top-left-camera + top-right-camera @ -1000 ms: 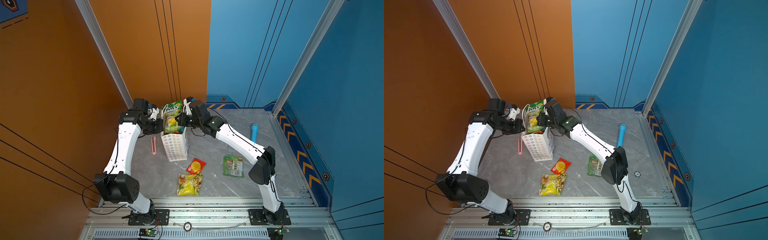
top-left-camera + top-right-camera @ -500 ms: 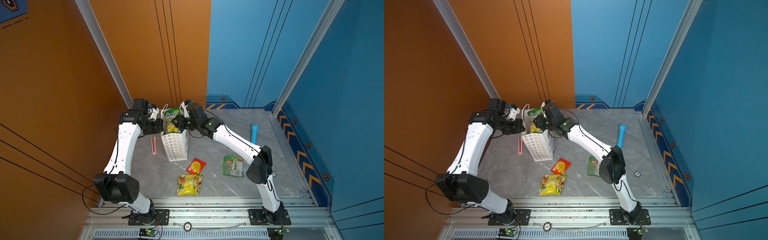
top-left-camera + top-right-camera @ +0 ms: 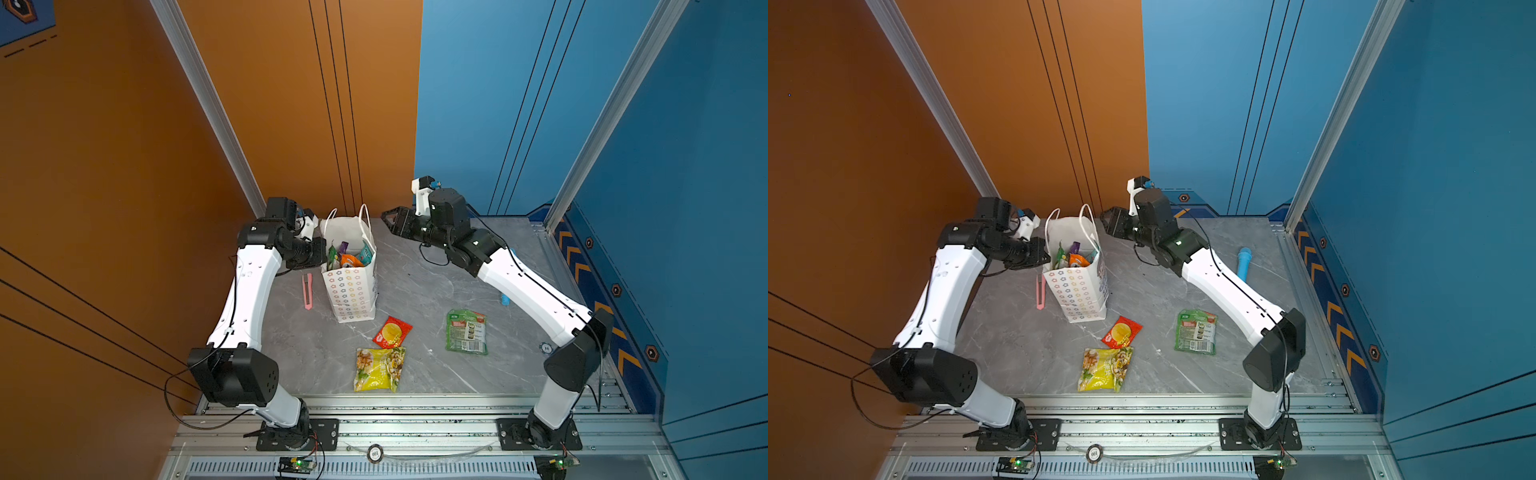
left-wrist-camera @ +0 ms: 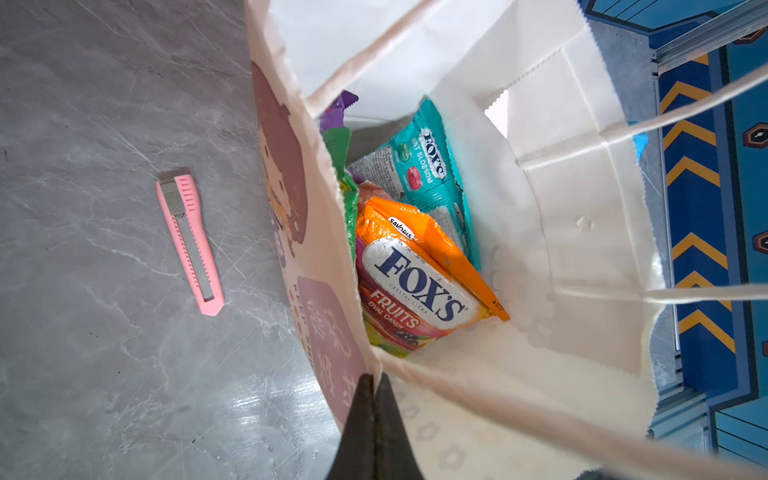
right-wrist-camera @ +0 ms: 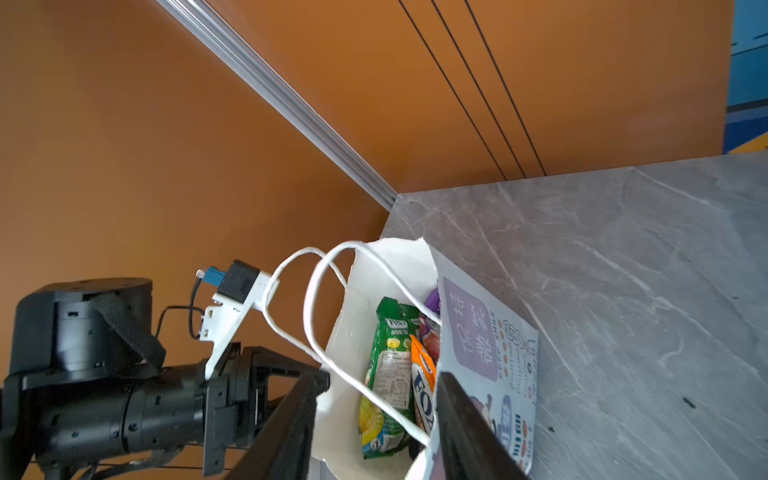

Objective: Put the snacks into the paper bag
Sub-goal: 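Move the right gripper down to the yellow snack packet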

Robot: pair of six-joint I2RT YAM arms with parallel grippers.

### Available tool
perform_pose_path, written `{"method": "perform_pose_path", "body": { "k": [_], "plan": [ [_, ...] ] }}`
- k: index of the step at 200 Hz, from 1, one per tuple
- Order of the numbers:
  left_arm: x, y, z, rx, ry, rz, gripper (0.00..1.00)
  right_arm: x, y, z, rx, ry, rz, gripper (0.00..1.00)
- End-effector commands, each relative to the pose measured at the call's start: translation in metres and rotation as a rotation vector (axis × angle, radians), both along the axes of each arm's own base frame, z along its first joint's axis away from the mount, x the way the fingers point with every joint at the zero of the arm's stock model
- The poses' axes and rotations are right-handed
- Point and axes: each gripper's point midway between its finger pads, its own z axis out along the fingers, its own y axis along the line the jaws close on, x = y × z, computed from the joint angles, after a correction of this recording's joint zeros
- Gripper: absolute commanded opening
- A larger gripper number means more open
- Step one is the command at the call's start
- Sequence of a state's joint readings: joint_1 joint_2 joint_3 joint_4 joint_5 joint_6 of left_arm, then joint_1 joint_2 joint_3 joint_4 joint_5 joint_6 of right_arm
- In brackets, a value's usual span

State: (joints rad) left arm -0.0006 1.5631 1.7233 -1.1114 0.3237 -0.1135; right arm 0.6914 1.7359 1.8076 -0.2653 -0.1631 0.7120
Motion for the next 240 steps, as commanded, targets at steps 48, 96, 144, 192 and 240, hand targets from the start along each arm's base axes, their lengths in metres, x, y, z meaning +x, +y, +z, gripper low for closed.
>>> {"method": "perform_pose_path", "body": {
  "k": [48, 96, 144, 192, 240],
  "plan": [
    [0.001, -0.004, 0.015, -0.021, -0.049, -0.019, 0.0, -0.044, -0.074, -0.099, -0.183, 0.188, -0.104, 0.51],
    [0.001, -0.003, 0.015, -0.014, -0.05, -0.015, 0.0, -0.113, -0.077, -0.185, -0.215, 0.424, -0.069, 0.51],
    [0.001, -0.002, 0.015, -0.01, -0.05, -0.012, 0.0, -0.171, -0.06, -0.25, -0.149, 0.617, -0.011, 0.53],
    [0.001, -0.003, 0.016, -0.014, -0.052, -0.016, 0.0, -0.193, -0.038, -0.281, -0.11, 0.722, 0.081, 0.54],
    [0.0, -0.004, 0.014, -0.016, -0.048, -0.019, 0.0, -0.201, -0.021, -0.307, -0.056, 0.794, 0.141, 0.53]
  ]
}}
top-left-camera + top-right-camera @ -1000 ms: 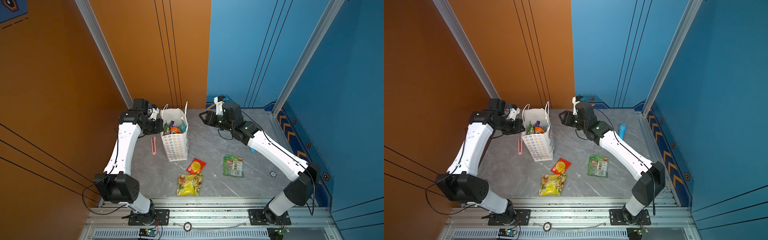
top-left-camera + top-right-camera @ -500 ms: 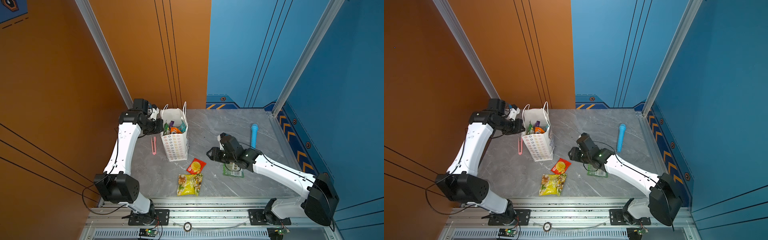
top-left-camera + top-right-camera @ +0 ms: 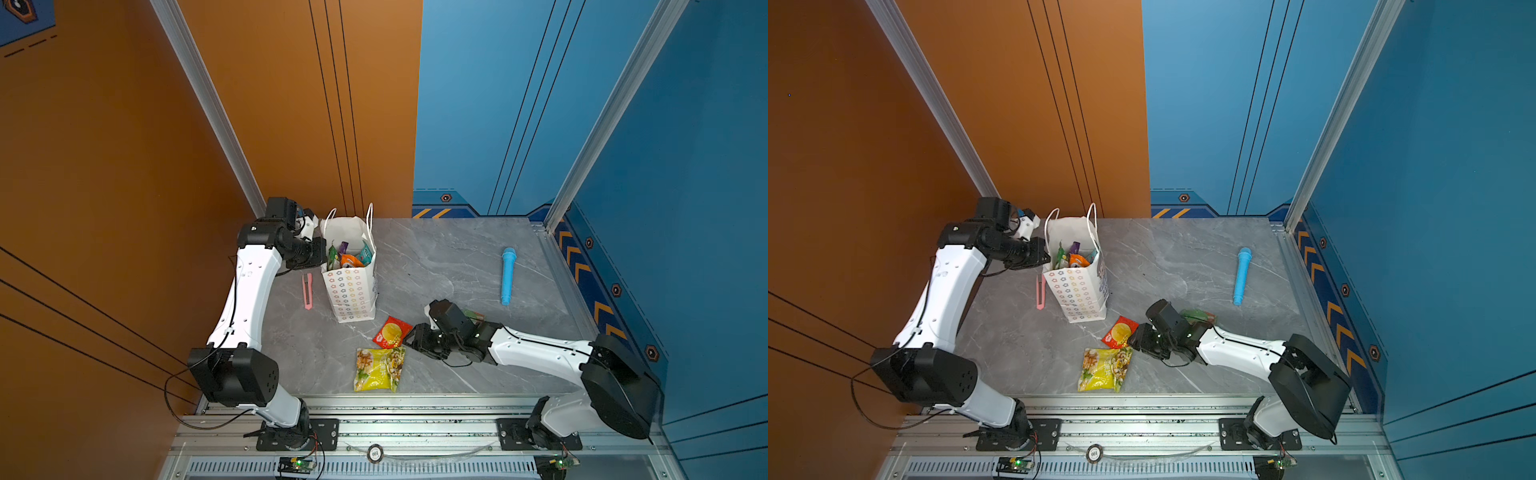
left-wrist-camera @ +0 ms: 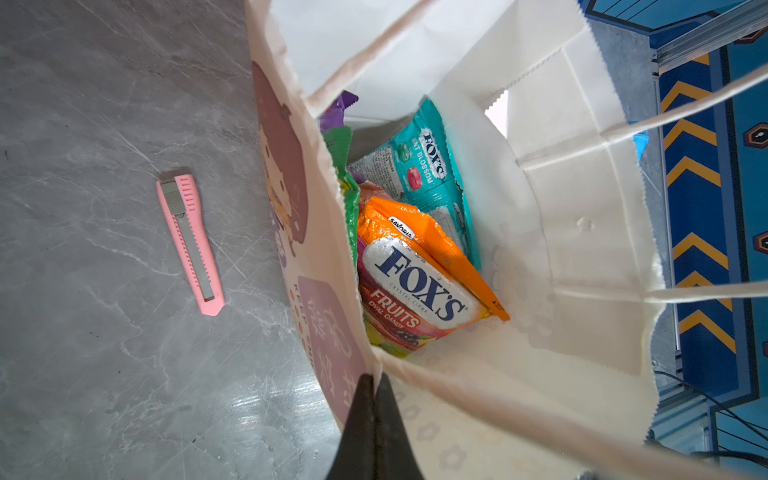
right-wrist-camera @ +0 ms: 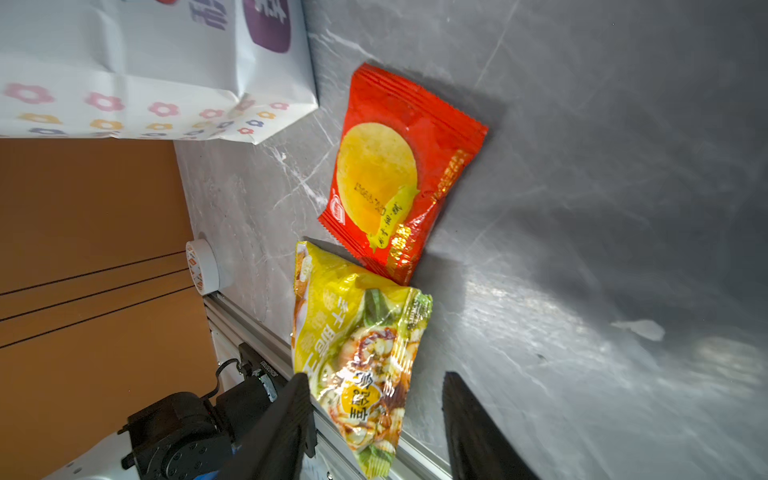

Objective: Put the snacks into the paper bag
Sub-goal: 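Move the right gripper down to the yellow snack packet, then grasp the yellow snack packet by its edge with the right gripper, then lift the yellow packet and carry it over the bag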

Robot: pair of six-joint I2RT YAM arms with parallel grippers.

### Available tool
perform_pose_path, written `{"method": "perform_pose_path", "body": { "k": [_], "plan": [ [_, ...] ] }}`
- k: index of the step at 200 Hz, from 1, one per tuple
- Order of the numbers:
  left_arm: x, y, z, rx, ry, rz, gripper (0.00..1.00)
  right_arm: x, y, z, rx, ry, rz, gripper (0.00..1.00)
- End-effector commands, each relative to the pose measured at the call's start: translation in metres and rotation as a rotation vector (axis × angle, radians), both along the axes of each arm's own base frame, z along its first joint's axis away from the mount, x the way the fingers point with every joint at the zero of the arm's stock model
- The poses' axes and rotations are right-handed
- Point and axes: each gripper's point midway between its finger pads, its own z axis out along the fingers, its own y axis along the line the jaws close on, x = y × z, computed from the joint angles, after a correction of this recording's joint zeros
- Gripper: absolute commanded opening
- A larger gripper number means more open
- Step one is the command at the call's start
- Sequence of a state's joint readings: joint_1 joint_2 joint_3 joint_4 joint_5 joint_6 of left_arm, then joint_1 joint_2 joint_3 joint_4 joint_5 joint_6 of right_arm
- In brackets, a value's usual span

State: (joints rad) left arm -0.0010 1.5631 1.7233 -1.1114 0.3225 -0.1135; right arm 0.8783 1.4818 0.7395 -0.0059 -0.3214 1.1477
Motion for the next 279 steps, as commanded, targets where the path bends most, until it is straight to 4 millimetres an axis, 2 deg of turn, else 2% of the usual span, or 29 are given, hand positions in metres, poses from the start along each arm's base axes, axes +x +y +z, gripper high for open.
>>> {"method": "perform_pose_path", "body": {
  "k": [1, 32, 107, 120, 161, 173, 222, 279],
  "plan": [
    [0.0, -0.004, 0.014, -0.017, -0.047, -0.02, 0.0, -0.005, 0.017, -0.001, 0.084, 0.034, 0.024, 0.53],
    [-0.001, -0.001, 0.014, -0.007, -0.049, -0.014, 0.0, -0.015, 0.023, -0.016, 0.092, 0.079, 0.047, 0.53],
    [-0.005, -0.002, 0.014, -0.012, -0.053, -0.014, 0.0, -0.018, 0.036, -0.034, 0.167, 0.149, 0.05, 0.48],
    [-0.006, -0.003, 0.015, -0.014, -0.054, -0.015, 0.0, -0.018, 0.037, -0.037, 0.172, 0.156, 0.049, 0.43],
    [-0.007, -0.002, 0.017, -0.014, -0.059, -0.014, 0.0, -0.009, 0.038, -0.032, 0.192, 0.137, 0.027, 0.09],
    [-0.006, -0.002, 0.016, -0.014, -0.058, -0.014, 0.0, -0.004, 0.037, -0.027, 0.197, 0.116, 0.014, 0.0],
    [-0.006, -0.002, 0.018, -0.014, -0.062, -0.014, 0.0, 0.016, 0.034, 0.006, 0.199, 0.015, 0.001, 0.0],
    [-0.007, -0.002, 0.019, -0.014, -0.066, -0.012, 0.0, 0.042, 0.029, 0.073, 0.203, -0.131, 0.037, 0.0]
  ]
}}
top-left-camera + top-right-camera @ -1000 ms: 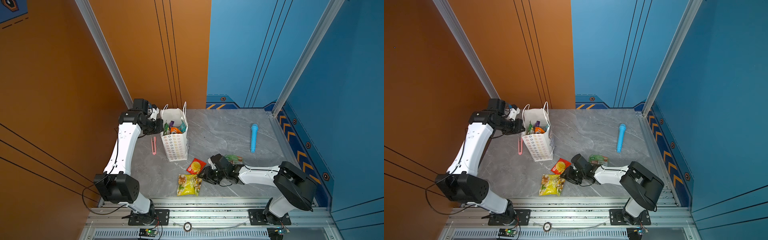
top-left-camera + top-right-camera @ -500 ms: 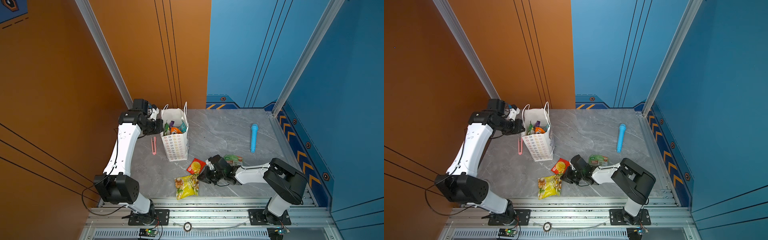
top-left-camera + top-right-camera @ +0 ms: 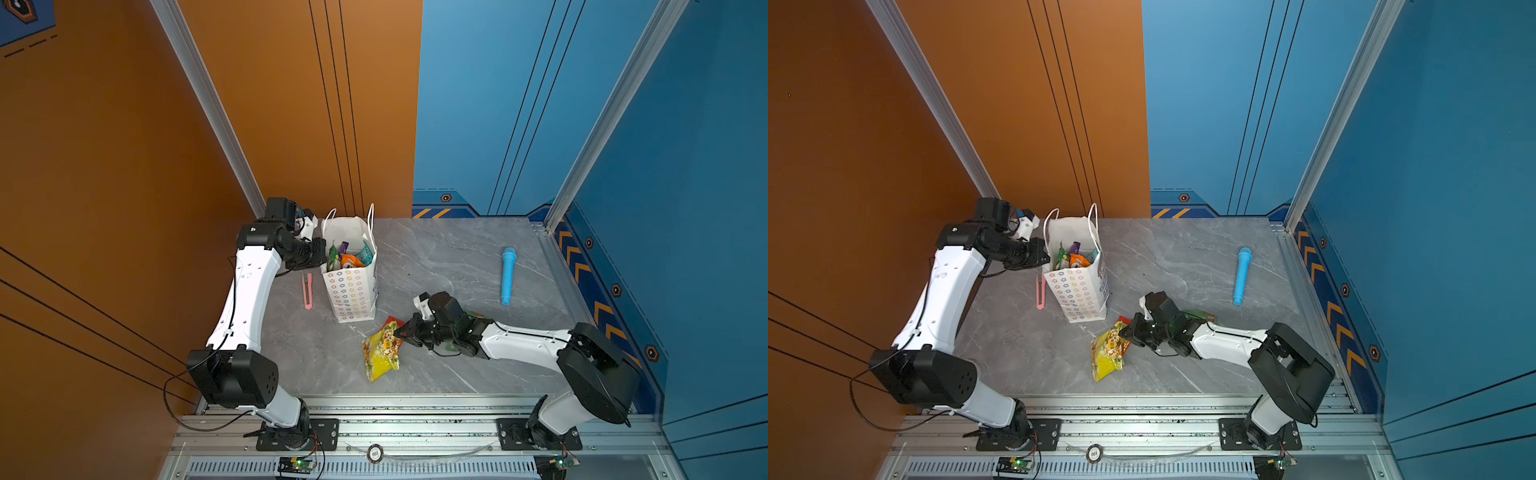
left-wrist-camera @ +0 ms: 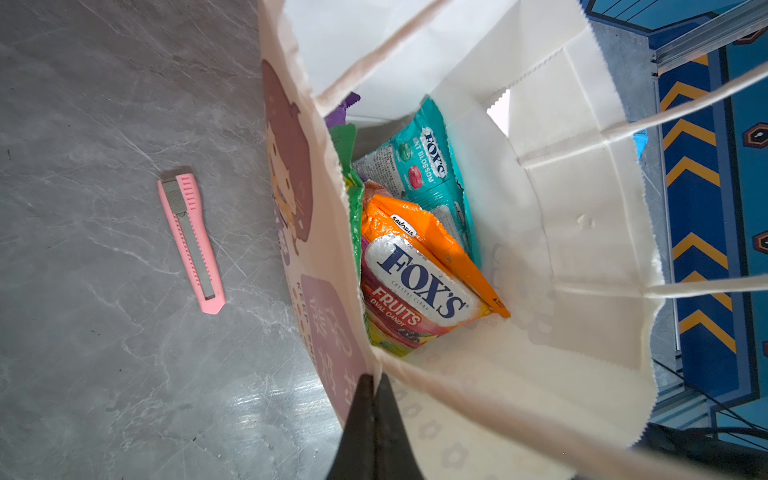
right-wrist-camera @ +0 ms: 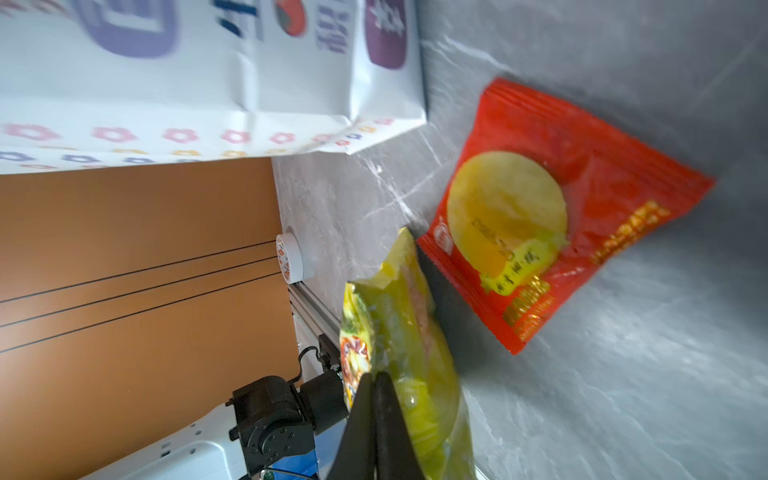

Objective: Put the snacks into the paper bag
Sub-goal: 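Lift the yellow packet and carry it over the bag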

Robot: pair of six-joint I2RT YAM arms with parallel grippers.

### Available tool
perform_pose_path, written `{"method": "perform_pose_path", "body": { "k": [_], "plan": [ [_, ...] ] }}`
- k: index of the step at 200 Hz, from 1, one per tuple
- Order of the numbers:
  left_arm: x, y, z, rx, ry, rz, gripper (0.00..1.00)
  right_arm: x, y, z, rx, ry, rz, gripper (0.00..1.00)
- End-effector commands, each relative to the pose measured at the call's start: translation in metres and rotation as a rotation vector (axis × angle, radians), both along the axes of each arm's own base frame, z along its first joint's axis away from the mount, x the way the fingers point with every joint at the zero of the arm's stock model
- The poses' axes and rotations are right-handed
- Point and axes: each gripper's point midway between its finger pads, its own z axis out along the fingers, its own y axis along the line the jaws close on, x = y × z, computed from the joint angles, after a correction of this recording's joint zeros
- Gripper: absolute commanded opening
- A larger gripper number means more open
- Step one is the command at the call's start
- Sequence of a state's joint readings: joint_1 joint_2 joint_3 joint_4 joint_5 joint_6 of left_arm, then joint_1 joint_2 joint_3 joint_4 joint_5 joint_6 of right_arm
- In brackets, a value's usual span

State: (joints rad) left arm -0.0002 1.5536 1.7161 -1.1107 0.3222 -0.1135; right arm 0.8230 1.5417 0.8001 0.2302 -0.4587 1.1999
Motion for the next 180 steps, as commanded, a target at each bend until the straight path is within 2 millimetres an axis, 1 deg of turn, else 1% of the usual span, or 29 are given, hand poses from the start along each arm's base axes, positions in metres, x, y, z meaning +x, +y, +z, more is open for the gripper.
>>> {"method": "perform_pose_path", "body": {
  "k": [1, 22, 54, 85, 138, 140, 142, 180],
  "plan": [
    [-0.005, -0.002, 0.019, -0.014, -0.064, -0.014, 0.0, 0.011, -0.008, 0.026, -0.043, -0.088, 0.008, 0.0],
    [-0.004, -0.003, 0.018, -0.016, -0.062, -0.015, 0.0, 0.017, -0.012, 0.044, -0.044, -0.122, 0.006, 0.0],
    [-0.004, -0.003, 0.019, -0.017, -0.064, -0.013, 0.0, 0.03, -0.015, 0.062, -0.048, -0.167, 0.008, 0.0],
    [-0.004, -0.002, 0.017, -0.015, -0.057, -0.012, 0.0, 0.049, -0.018, 0.085, -0.033, -0.221, -0.013, 0.0],
    [-0.003, -0.003, 0.017, -0.018, -0.059, -0.017, 0.0, 0.075, -0.014, 0.135, -0.044, -0.356, -0.029, 0.0],
    [-0.003, -0.003, 0.017, -0.018, -0.059, -0.016, 0.0, 0.084, -0.021, 0.137, -0.046, -0.362, -0.053, 0.0],
    [-0.003, -0.003, 0.017, -0.017, -0.06, -0.016, 0.0, 0.087, -0.023, 0.139, -0.047, -0.365, -0.06, 0.0],
    [-0.001, -0.004, 0.016, -0.024, -0.055, -0.019, 0.0, 0.109, -0.028, 0.184, -0.02, -0.471, -0.112, 0.0]
  ]
}}
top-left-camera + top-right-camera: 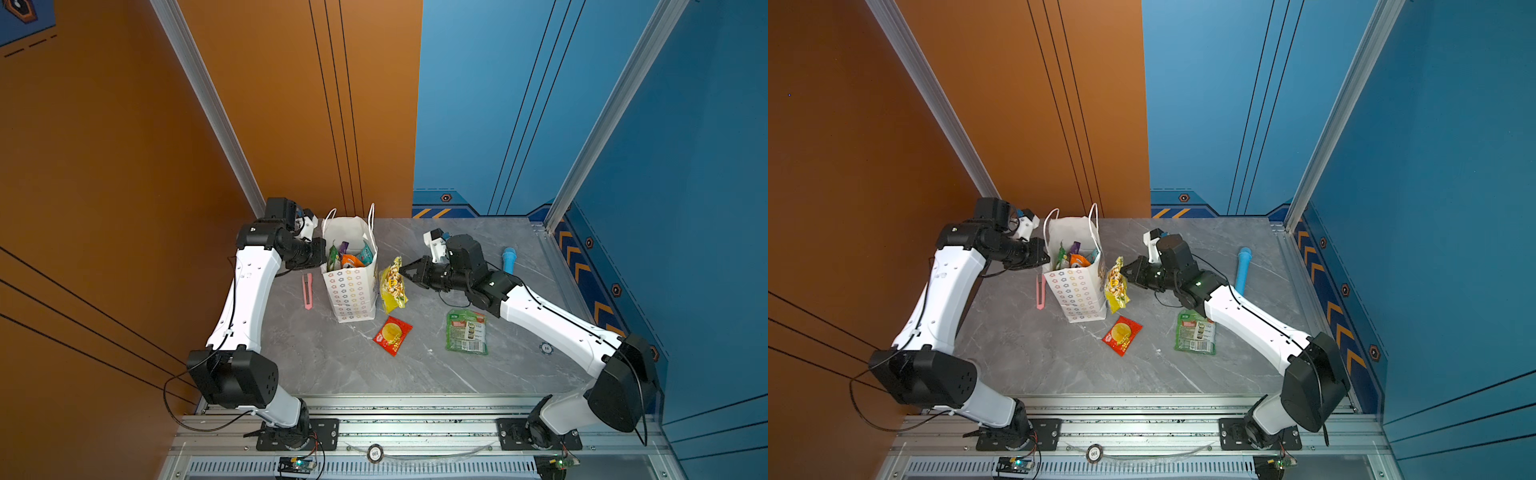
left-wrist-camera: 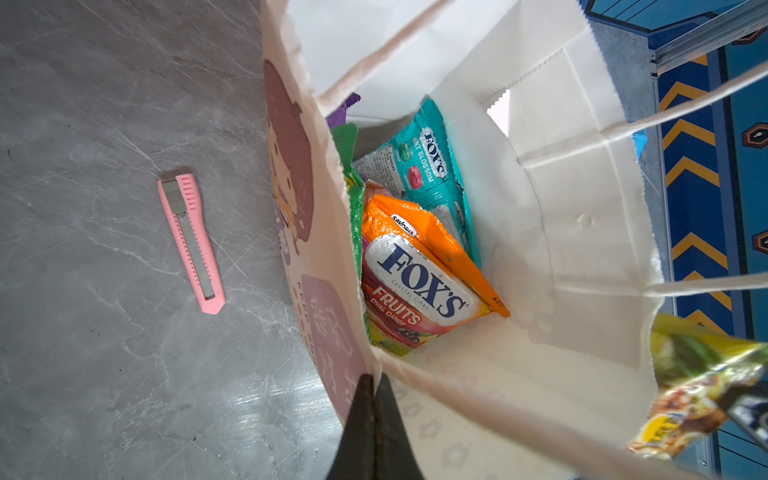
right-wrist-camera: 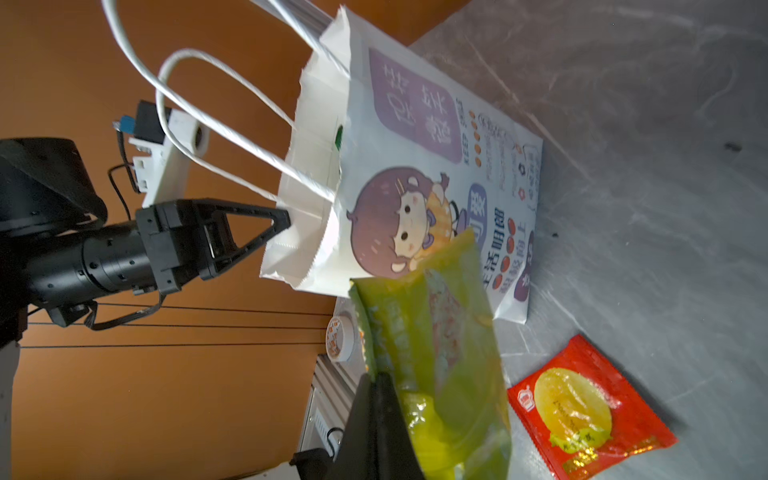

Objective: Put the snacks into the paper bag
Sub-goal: 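Lift the yellow packet and carry it over the bag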

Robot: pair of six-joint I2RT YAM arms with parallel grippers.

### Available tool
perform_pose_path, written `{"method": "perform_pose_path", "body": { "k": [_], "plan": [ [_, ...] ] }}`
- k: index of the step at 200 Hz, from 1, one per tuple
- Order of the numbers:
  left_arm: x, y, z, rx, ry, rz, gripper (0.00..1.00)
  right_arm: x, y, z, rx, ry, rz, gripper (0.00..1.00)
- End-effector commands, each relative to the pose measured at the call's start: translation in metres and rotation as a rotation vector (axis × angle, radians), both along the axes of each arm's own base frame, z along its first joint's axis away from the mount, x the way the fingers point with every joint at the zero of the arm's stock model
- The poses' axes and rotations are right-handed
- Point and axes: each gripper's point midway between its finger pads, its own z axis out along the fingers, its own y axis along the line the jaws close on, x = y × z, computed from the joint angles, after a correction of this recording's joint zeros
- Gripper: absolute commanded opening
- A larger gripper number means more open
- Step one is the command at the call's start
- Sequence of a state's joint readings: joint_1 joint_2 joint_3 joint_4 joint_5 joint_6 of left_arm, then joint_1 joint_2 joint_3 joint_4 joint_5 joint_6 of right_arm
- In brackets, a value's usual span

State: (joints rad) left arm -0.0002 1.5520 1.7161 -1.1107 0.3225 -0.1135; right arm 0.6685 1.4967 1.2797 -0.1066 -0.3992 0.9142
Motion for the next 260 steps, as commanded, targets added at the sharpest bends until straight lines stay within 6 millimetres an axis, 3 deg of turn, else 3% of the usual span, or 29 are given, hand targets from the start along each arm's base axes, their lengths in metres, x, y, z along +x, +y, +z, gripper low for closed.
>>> {"method": "perform_pose_path", "body": {
  "k": [1, 73, 120, 170, 206, 211, 250, 253, 260],
  "plan": [
    [-0.001, -0.004, 0.016, -0.024, -0.054, -0.018, 0.0, 0.017, -0.006, 0.022, -0.022, -0.078, -0.04, 0.0],
    [0.0, -0.005, 0.014, -0.028, -0.049, -0.02, 0.0, 0.043, -0.003, 0.097, 0.051, -0.237, -0.071, 0.0],
    [0.001, -0.005, 0.014, -0.029, -0.048, -0.022, 0.0, 0.042, 0.012, 0.139, 0.106, -0.314, -0.038, 0.0],
    [0.001, -0.005, 0.015, -0.03, -0.048, -0.021, 0.0, 0.031, 0.024, 0.156, 0.101, -0.356, -0.004, 0.0],
    [0.001, -0.006, 0.014, -0.029, -0.048, -0.023, 0.0, 0.028, 0.023, 0.157, 0.083, -0.372, -0.006, 0.0],
    [0.001, -0.005, 0.014, -0.028, -0.047, -0.02, 0.0, 0.016, 0.034, 0.157, 0.088, -0.372, 0.025, 0.0],
    [0.001, -0.005, 0.013, -0.027, -0.046, -0.022, 0.0, 0.004, 0.043, 0.159, 0.092, -0.378, 0.058, 0.0],
    [0.001, -0.005, 0.014, -0.027, -0.047, -0.021, 0.0, 0.001, 0.043, 0.17, 0.108, -0.396, 0.059, 0.0],
    [0.001, -0.005, 0.014, -0.028, -0.048, -0.022, 0.0, -0.001, 0.044, 0.174, 0.114, -0.401, 0.064, 0.0]
  ]
}}
